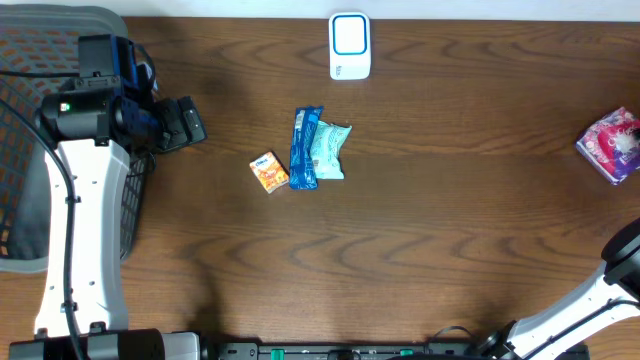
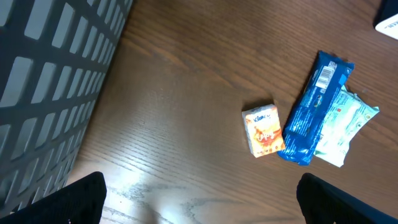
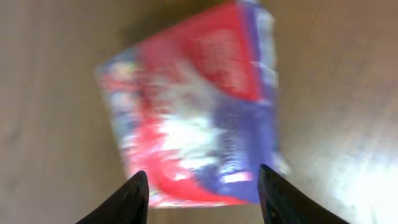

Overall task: Scan the item barcode
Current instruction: 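Carry the purple pack to the right table edge and release it, then move the right gripper to the green wipes pack and grasp it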

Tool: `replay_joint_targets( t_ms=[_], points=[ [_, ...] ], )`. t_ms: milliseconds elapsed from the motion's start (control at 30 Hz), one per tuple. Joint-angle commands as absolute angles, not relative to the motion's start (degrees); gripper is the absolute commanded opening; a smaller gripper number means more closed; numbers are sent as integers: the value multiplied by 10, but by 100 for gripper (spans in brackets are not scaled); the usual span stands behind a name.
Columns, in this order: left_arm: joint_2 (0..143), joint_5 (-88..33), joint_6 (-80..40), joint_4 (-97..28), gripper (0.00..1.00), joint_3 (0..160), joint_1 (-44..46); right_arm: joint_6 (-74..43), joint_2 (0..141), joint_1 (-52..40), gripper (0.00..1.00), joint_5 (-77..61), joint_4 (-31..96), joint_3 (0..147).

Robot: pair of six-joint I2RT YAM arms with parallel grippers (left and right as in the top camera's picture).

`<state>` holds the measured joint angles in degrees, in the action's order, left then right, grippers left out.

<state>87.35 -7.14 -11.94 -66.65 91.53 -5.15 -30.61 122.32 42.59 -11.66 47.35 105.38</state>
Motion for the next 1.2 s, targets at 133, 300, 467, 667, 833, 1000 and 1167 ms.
replay_joint_targets(
  t_ms=[133,300,467,667,833,1000,1167],
  points=[
    [873,-66,-116,-668,98,916,-53,-197,1152,348,59,-426,514,1112],
    [873,-66,-116,-668,98,916,-53,-100,1154,236,79,-438,614,1098],
    [873,-66,-116,-668,98,916,-53,-66,1155,97,76,-419,629,1043],
    [873,-66,-116,-668,98,916,-53,-123,1155,-54,80,-409,528,947],
    [873,-66,-116,-668,98,916,-53,-214,1155,-123,71,-386,400,868],
    [873,-66,-116,-668,98,916,-53,-301,1155,-172,66,-349,288,801],
    [873,-66,-116,-668,98,916,-53,-354,1155,-209,61,-302,201,751]
  ],
)
